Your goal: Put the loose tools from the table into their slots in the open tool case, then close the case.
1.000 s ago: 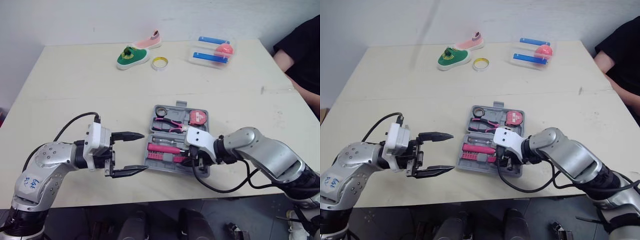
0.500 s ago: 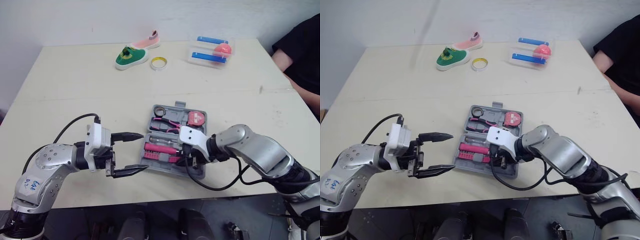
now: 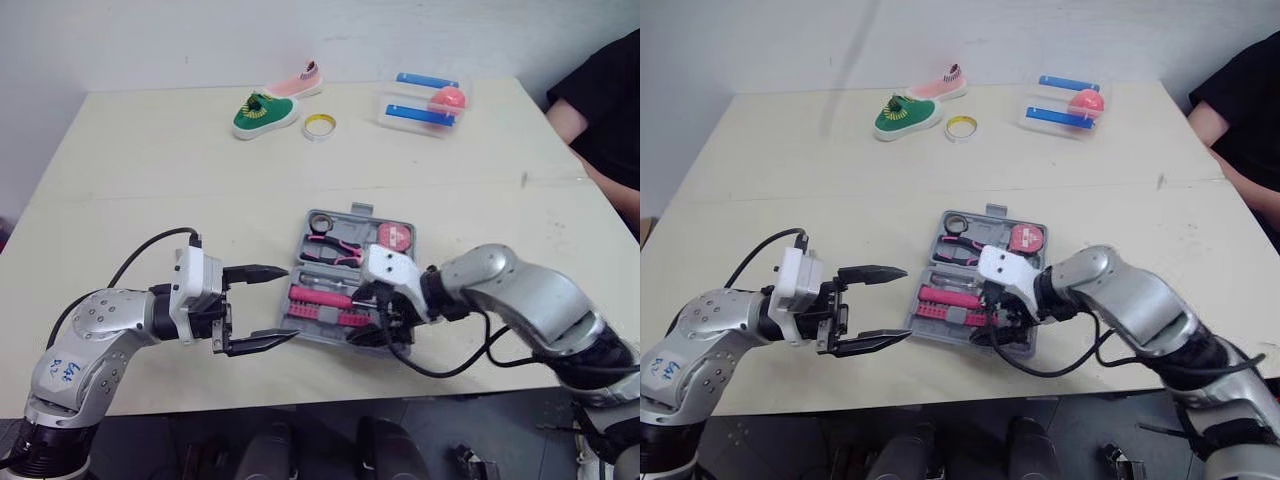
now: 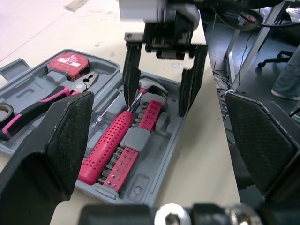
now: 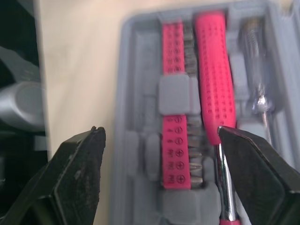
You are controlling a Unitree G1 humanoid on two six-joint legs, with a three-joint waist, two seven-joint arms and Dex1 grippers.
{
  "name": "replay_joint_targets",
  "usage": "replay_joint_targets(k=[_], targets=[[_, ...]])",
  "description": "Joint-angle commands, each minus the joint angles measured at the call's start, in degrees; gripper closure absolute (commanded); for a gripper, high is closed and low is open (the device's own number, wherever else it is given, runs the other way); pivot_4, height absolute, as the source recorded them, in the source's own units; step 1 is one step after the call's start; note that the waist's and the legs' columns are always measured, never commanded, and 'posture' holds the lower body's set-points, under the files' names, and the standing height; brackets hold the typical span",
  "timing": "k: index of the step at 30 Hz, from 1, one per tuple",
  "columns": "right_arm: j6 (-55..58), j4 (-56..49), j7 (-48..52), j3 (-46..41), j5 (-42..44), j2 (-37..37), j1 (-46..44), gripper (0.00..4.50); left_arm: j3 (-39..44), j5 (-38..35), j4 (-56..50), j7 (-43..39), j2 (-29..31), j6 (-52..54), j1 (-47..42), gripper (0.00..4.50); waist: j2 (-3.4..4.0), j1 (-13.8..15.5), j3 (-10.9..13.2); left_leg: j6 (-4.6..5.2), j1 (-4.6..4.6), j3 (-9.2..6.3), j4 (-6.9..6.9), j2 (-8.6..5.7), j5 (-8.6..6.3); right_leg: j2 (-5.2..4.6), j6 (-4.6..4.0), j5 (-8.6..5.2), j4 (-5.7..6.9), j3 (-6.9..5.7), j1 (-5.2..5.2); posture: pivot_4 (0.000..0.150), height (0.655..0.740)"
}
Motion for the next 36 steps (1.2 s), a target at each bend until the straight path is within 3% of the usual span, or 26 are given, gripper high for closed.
replay_joint_targets(k=[1,6,7,10,14,15,19,25,32,36], targets=[[-2.3,-0.6,5.0,-7.7,5.8,-1.6,1.5,0.8,1.9,-1.9,-1.1,-0.2,0.1,0.0,0.4,0.0,-0.01,0.1,0.0,0.01,0.0,-0.01,0.0,0.0,0.0,-0.01,0.0,0.0,0.0,0.0,0.02,0.15,0.74],[-19.6,2.2,8.2,-13.9,6.1,3.1,10.3,0.8,2.4,-1.9,-0.7,0.3,-0.2,-0.1,0.5,0.0,-0.14,0.1,-0.1,0.0,0.03,-0.02,-0.04,0.02,0.0,0.01,0.0,0.0,-0.02,0.01,0.04,0.15,0.74],[-21.8,3.6,8.6,-14.5,5.8,4.1,12.3,1.02,2.4,-1.8,-0.5,0.1,-0.1,-0.3,0.5,0.0,-0.13,0.1,0.0,-0.01,0.06,-0.02,-0.03,0.04,-0.01,0.05,0.0,0.0,-0.02,0.0,0.09,0.15,0.74],[-30.6,8.4,8.1,-14.1,1.8,7.1,15.8,1.98,2.3,-1.4,0.1,-0.4,0.0,-0.7,0.4,0.0,-0.14,0.0,0.0,0.03,0.08,0.1,-0.03,-0.03,0.01,0.04,0.04,0.02,0.03,-0.02,0.05,0.15,0.74],[-40.0,13.6,7.7,-11.8,-3.6,9.4,17.4,4.07,2.1,-1.0,0.4,-0.8,0.3,-0.9,0.2,0.0,-0.14,0.0,0.0,0.03,0.11,0.1,0.0,-0.03,0.02,0.05,0.04,0.02,0.07,-0.02,0.06,0.15,0.74],[-41.6,14.6,8.0,-11.1,-4.7,9.6,17.7,4.42,2.0,-0.9,0.5,-1.0,0.4,-1.0,0.2,0.0,-0.14,0.0,0.0,0.03,0.1,0.1,0.0,-0.03,0.02,0.05,0.04,0.02,0.07,-0.02,0.05,0.15,0.74],[-48.5,20.5,10.1,-9.4,-8.5,10.0,17.2,4.42,2.3,-0.9,0.3,-1.2,0.8,-0.8,0.4,0.0,-0.14,0.0,0.0,0.03,0.1,0.1,0.01,-0.03,0.02,0.06,0.04,0.02,0.06,-0.02,0.05,0.15,0.74],[-48.7,23.2,14.0,-6.5,-10.0,8.4,18.2,4.42,2.8,-0.3,0.2,-1.2,1.6,-0.9,1.4,0.0,-0.14,0.0,0.0,0.03,0.11,0.08,0.04,-0.02,0.02,0.06,0.04,0.02,0.08,-0.03,0.06,0.15,0.74],[-57.9,28.5,12.8,-3.0,-18.7,7.5,18.9,4.42,3.3,-0.1,1.0,-1.9,2.4,-1.1,1.2,0.0,-0.17,0.0,-0.1,0.02,0.23,0.07,0.05,0.0,0.02,0.05,0.03,0.02,0.07,-0.04,0.17,0.15,0.74],[-59.4,29.8,9.8,-4.3,-19.4,9.3,18.6,4.42,3.2,0.3,1.6,-1.9,2.5,-1.5,1.1,0.0,-0.28,0.0,-0.1,0.02,0.24,0.06,0.05,-0.01,0.02,0.03,0.03,0.02,0.08,-0.03,0.19,0.15,0.74]])
